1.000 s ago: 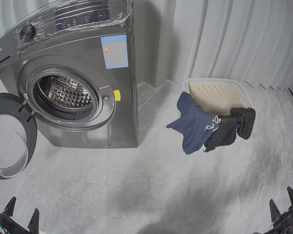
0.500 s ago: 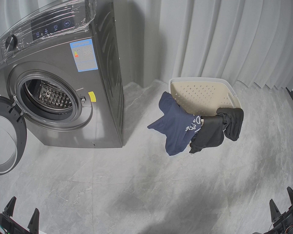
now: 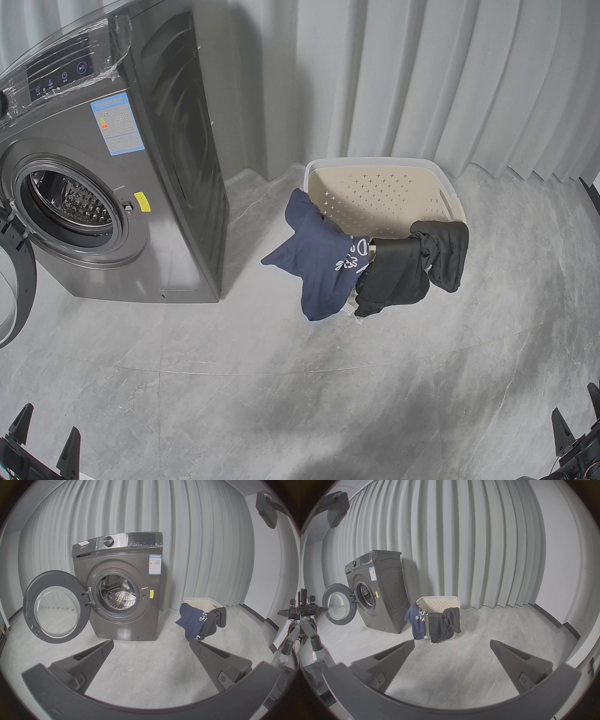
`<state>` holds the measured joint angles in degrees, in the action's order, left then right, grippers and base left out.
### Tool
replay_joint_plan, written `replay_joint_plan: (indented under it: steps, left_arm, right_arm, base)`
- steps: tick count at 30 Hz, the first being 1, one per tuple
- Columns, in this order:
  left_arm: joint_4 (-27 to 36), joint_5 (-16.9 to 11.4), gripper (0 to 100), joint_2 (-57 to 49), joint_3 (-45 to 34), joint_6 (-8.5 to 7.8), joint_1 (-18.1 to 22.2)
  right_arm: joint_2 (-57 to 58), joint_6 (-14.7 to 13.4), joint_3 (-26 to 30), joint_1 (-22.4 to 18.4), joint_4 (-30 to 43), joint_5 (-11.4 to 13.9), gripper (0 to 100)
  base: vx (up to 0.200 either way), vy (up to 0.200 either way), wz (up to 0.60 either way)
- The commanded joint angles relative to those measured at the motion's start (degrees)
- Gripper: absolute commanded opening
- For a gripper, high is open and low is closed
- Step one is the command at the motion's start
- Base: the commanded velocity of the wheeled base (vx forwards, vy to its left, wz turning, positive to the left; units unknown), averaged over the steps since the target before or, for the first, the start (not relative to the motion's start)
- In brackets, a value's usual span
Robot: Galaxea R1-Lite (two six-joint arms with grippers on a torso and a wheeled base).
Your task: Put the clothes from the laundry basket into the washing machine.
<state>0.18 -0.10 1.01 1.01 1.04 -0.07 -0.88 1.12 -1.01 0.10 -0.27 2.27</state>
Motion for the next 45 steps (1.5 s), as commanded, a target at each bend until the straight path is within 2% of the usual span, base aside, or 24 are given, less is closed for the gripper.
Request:
replay_joint_plan:
  steps: [1,4,19,25,40,45]
  left_arm:
    - [0.0,0.0,100,-0.7,-0.8,-0.07,0.0]
    - [0.0,-0.1,100,-0.7,-0.8,-0.07,0.0]
    - [0.0,-0.1,100,-0.7,-0.8,-0.07,0.0]
    - [0.0,0.0,100,-0.7,-0.8,0.19,0.0]
    - [0.0,0.0,100,-0.7,-0.8,0.02,0.0]
    - [0.0,-0.1,100,-0.7,-0.8,0.11,0.0]
  right_arm:
    - [0.9,0.0,1.0,0.0,0.0,0.0,100]
    - [0.9,0.0,1.0,0.0,0.0,0.0,100]
    - [0.9,0.0,1.0,0.1,0.0,0.0,100]
    - [0.9,0.0,1.0,0.1,0.0,0.0,100]
    - [0.9,0.1,1.0,0.0,0.0,0.0,100]
    - [0.9,0.0,1.0,0.0,0.0,0.0,100]
  base:
    - [0.0,0.0,0.0]
    - [0.0,0.0,0.0]
    - [0.2,0.0,0.0]
    - [0.0,0.0,0.0]
    - [0.0,-0.2,0.0]
    - [0.0,0.0,0.0]
